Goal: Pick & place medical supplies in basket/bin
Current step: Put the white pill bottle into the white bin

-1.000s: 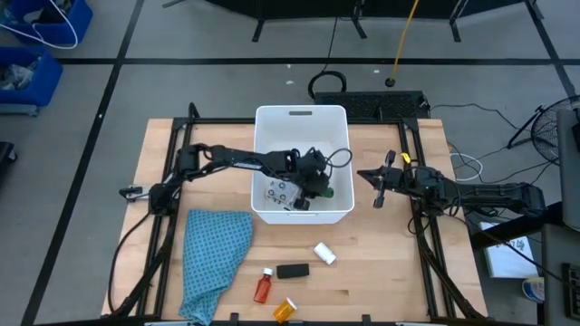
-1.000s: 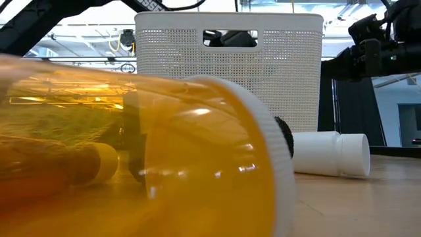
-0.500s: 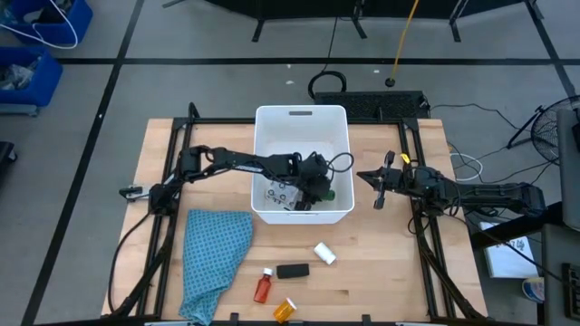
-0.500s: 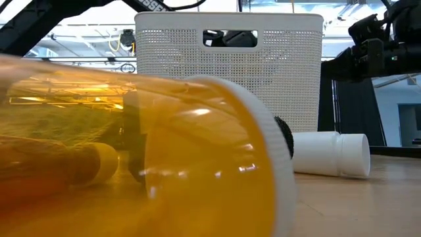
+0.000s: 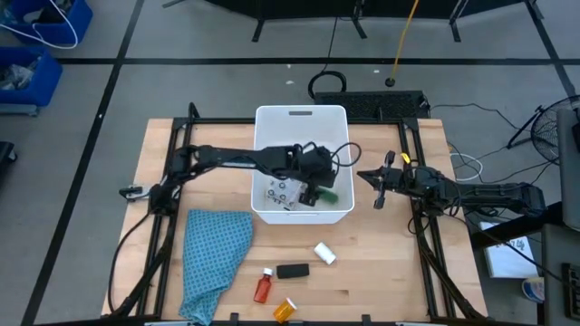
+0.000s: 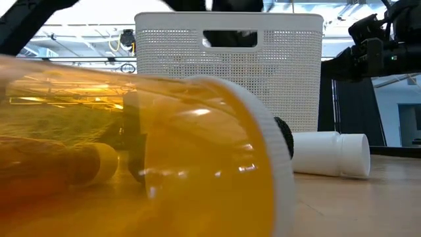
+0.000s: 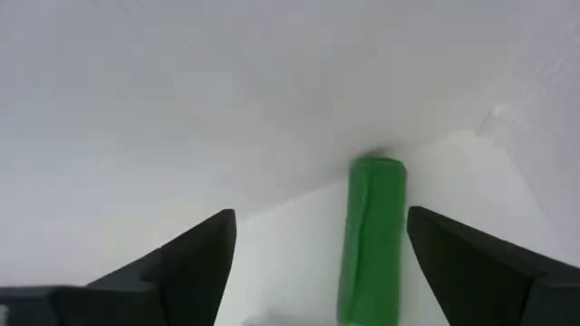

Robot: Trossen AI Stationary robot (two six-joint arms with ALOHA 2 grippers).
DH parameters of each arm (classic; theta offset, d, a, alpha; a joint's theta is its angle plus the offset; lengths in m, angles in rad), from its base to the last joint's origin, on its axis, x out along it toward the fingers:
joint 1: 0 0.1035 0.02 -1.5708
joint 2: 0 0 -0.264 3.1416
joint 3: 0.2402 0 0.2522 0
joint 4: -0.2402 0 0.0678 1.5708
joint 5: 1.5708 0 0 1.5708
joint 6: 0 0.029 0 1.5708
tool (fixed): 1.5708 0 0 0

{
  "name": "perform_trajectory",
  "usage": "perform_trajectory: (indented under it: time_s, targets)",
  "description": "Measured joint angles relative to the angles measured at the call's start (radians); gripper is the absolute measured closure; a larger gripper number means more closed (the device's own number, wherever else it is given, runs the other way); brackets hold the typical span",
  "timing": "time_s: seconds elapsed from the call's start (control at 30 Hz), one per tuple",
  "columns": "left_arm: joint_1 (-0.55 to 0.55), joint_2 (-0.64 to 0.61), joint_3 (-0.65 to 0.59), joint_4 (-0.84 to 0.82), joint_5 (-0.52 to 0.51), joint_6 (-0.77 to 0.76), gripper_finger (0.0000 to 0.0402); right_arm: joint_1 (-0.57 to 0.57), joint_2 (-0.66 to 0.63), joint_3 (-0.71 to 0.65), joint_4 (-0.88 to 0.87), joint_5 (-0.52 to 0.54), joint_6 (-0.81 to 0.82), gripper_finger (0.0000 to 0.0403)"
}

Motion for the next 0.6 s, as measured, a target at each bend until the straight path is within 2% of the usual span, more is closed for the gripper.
perform_trajectory:
  time_s: [0.17,0.3,0.47,0.6]
  targets:
    - [-0.044,-0.099,0.151,-0.275,-0.061,-0.069,0.0084,0.000,-0.001,0.000,-0.001,-0.002,0.010,0.0403]
    - [-0.087,-0.229,0.147,-0.458,-0.088,-0.132,0.0139,0.000,-0.001,0.000,-0.003,-0.018,0.014,0.0403]
    - [-0.095,-0.433,0.001,-0.524,-0.149,-0.228,0.0238,0.000,-0.001,0.000,-0.001,-0.056,0.037,0.0403]
    - [-0.081,-0.634,-0.230,-0.368,-0.130,-0.263,0.0330,0.000,-0.001,0.000,0.021,-0.086,0.054,0.0403]
